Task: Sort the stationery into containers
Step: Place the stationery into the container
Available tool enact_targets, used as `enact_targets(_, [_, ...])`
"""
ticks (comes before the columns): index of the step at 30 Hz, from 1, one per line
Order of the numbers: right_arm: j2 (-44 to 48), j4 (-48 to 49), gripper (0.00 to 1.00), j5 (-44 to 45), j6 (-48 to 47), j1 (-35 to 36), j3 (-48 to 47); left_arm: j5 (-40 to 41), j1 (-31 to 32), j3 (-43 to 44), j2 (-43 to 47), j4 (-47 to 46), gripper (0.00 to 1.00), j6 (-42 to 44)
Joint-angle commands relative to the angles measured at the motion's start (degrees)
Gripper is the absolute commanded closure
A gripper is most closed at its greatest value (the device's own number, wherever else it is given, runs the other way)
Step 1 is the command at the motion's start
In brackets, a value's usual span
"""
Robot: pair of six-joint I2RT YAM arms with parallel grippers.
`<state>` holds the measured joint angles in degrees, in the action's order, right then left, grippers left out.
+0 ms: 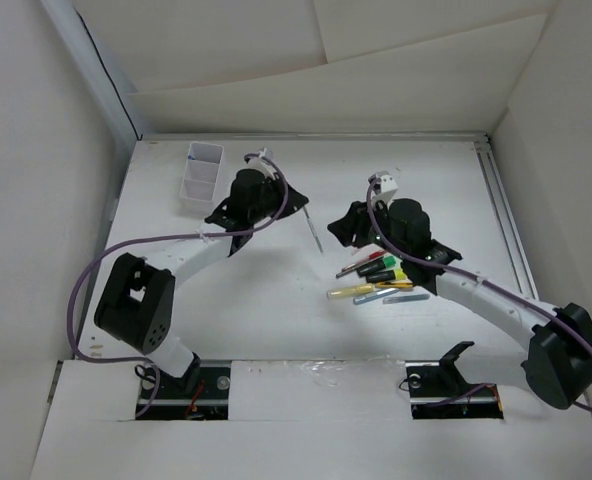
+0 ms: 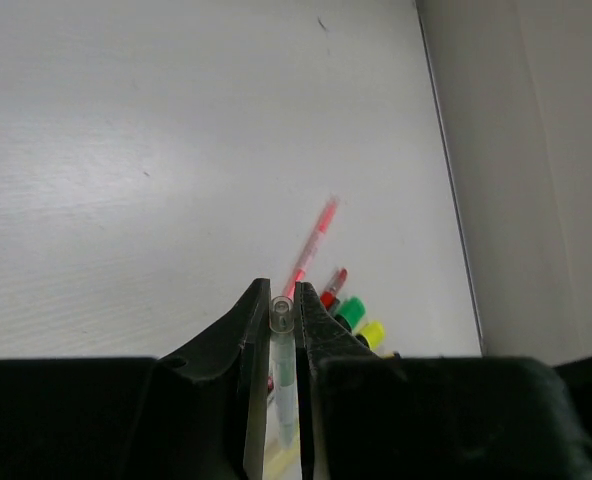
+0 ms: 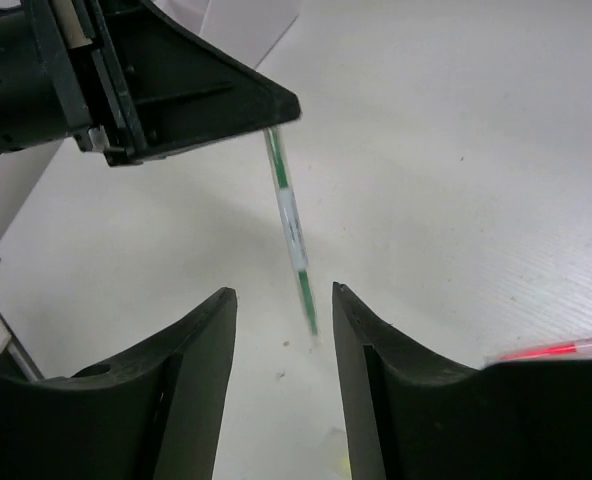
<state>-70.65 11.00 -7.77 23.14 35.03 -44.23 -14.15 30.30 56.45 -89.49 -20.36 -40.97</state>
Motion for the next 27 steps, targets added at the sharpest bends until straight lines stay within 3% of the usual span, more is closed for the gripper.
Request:
enact_targets(1, [2.36,-0.27,0.51,3.35,-1.08,-0.75,-4.1,4.91,-3.84,4.1,3.53,-0.65,1.0,-0.6])
enact_targets(7, [2.36,-1.34,0.5,13.64,0.59,-0.75,-2.01,21.05,-10.0,12.18,4.06,4.53,1.0,0.01])
enact_targets(14, [3.77,-0.11,0.5,16.03,1.83,-0.14,0.46,36.02,-15.97,27.03,-3.48,9.54,1.0,5.28])
enact_targets(20, [4.47,-0.11,0.5,15.86,1.83,-0.13,1.07,33.49,-26.34,44.96,-16.49,20.51,1.0,6.52])
enact_targets(27, [2.72,0.42,0.5,14.55,1.83,0.39,0.46,35.59,-29.34,51.39,-22.21,19.92,1.0,11.87])
